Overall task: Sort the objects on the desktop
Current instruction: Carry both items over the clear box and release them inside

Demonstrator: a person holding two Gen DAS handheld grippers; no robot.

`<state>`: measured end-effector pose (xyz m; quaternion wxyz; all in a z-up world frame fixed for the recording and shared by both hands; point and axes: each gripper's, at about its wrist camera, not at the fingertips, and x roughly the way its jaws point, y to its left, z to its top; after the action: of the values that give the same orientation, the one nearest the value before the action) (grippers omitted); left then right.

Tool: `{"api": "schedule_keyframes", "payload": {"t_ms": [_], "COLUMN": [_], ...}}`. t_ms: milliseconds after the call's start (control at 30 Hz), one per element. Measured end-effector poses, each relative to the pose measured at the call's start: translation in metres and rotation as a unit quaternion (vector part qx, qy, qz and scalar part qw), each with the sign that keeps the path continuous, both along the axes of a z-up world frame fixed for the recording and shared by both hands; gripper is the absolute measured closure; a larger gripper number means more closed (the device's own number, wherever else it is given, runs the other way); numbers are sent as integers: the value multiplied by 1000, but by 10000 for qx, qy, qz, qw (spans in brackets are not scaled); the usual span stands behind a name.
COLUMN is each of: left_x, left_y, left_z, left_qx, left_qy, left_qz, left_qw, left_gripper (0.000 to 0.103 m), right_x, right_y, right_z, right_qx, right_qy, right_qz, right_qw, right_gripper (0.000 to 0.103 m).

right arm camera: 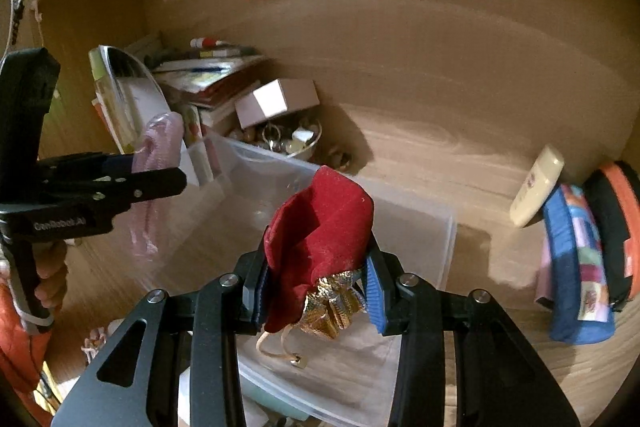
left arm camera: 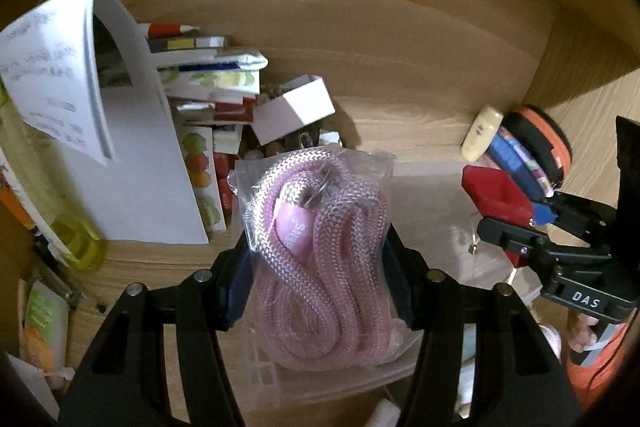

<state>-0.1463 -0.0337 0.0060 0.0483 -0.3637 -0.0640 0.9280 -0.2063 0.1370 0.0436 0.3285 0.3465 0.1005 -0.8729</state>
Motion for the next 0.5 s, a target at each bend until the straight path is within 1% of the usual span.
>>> {"api": "schedule_keyframes", "payload": {"t_ms": [167,233,300,500], "left_x": [-10,-9,-9,-9], "left_y": [5,10,14,21], "left_z": [-15,-17,-18,-19], "left_qx": [-38,-266,-386,-482], "left_qy": [-302,-270,-267,-265], "left_qz": [-151,-130,-166,-159], "left_qw": [9994,9992,9988,9984], "left_gripper": [45,45,45,44], "right_x": [-7,-10,-10,-12], "right_y": [-6,-5,-3,-1], "right_z": [-16,-18,-18,-23], "right_qx": [254,227,232,364], "right_qy": [-185,-339,-336,-463], "right_qz": [64,125,126,166], "right_qw": [9995,9991,9991,9981], "right_gripper": [68,68,67,66]}}
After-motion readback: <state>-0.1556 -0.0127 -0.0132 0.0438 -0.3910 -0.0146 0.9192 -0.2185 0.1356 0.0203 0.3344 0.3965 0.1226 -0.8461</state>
